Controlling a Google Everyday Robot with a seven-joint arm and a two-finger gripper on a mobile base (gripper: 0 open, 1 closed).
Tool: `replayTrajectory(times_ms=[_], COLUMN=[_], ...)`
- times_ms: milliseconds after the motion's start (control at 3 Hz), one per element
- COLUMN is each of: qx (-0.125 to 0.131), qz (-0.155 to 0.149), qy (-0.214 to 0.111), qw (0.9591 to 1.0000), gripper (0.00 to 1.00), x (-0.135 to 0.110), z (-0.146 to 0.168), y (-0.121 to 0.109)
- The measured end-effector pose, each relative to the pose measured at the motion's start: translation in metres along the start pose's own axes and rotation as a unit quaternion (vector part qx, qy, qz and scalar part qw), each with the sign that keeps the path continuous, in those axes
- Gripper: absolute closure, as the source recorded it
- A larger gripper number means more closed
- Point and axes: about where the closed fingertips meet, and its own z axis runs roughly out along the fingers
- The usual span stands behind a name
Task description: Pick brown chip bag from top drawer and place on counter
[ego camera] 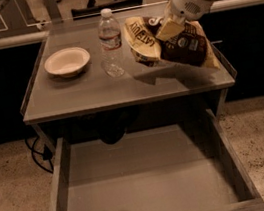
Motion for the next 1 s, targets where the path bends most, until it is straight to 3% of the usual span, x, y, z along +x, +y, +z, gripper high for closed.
replayTrajectory(times_ms=[667,1000], qx=[-0.037,-0.038], qz=[0.021,0.021], qy=[0.013,0.013], qw=[0.9990,0.9990], gripper=[1.00,0.73], x=[0.027,0.026], z=[0.064,0.062], y=[-0.017,-0.018])
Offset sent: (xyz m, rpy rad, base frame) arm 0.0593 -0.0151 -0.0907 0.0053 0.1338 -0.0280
